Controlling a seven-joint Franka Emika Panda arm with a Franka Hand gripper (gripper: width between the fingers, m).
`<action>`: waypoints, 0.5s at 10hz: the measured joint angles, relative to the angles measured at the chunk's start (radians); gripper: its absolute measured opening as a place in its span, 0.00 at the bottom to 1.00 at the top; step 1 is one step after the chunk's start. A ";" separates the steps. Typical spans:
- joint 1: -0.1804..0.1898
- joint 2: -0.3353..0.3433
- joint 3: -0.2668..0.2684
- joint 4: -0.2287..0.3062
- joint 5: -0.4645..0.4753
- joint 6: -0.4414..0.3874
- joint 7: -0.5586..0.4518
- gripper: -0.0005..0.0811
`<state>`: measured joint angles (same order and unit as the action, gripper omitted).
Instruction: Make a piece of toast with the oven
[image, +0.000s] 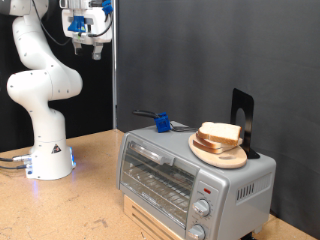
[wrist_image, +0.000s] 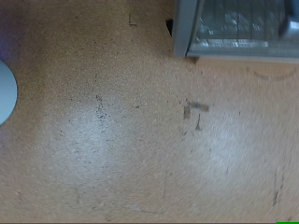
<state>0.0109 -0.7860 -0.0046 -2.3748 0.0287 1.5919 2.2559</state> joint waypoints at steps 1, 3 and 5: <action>0.022 -0.002 -0.014 0.001 -0.004 0.000 -0.116 1.00; 0.054 -0.007 -0.048 -0.008 -0.055 0.038 -0.352 1.00; 0.071 -0.007 -0.062 -0.021 -0.072 0.062 -0.414 1.00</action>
<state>0.0818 -0.7935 -0.0664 -2.3958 -0.0438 1.6535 1.8416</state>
